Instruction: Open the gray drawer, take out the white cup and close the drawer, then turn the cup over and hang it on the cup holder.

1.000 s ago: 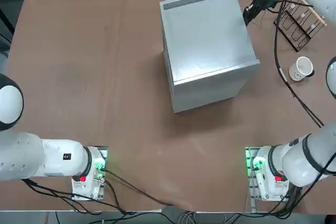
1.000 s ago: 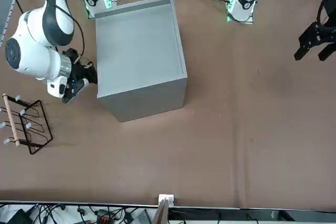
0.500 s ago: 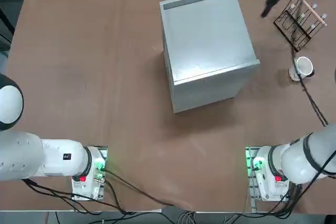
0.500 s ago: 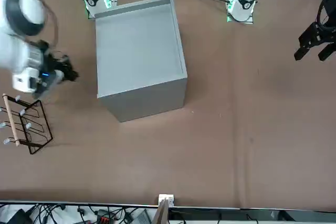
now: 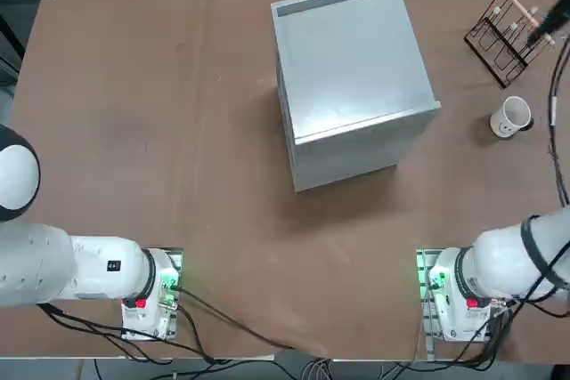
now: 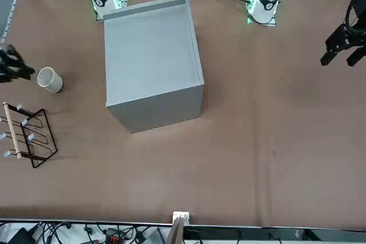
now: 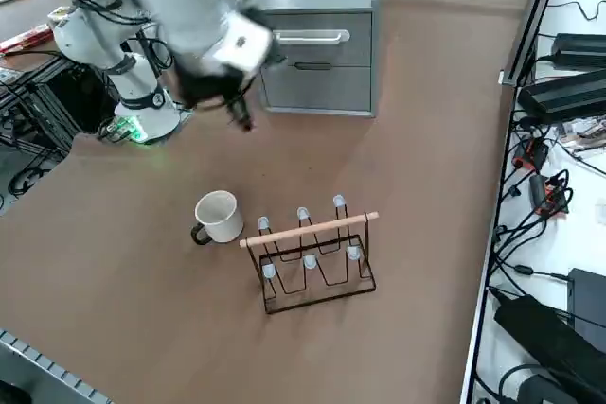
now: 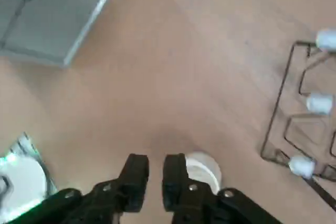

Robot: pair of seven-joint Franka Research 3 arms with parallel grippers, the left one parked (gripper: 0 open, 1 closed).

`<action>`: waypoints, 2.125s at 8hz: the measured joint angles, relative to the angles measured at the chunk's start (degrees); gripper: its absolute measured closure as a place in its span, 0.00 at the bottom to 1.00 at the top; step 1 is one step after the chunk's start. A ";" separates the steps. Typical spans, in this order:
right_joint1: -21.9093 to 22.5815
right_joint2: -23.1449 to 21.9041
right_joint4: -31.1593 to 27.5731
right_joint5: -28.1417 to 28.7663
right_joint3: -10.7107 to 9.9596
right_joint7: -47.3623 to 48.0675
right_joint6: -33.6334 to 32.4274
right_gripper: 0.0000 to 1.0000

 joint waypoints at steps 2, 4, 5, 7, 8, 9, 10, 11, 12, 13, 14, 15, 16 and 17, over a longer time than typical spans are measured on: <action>-7.20 4.16 -0.38 0.19 0.07 -13.03 2.23 0.52; -13.91 7.68 -0.63 2.65 0.11 -26.97 3.71 0.24; -16.57 9.19 -0.83 5.68 0.17 -33.10 3.89 0.19; -20.81 13.60 -1.44 13.85 0.26 -45.05 3.95 0.09; -22.58 16.32 -1.53 17.64 0.28 -50.40 3.93 0.05; -24.27 18.51 -1.53 21.20 0.31 -55.14 3.34 0.04; -26.03 20.04 -1.48 25.30 0.36 -59.76 1.43 0.04; -27.62 20.98 -1.42 28.46 0.38 -63.38 -0.88 0.04; -28.67 21.52 -1.40 29.92 0.41 -65.23 -2.43 0.04; -29.12 21.97 -1.42 31.04 0.47 -65.78 -3.08 0.04; -29.55 23.16 -1.38 33.19 0.53 -66.33 -3.50 0.04; -30.42 25.44 -0.95 35.42 0.56 -67.79 -4.52 0.04; -31.51 28.39 0.33 36.76 0.56 -69.23 -6.69 0.04; -32.41 30.86 1.56 37.42 0.58 -70.39 -8.69 0.04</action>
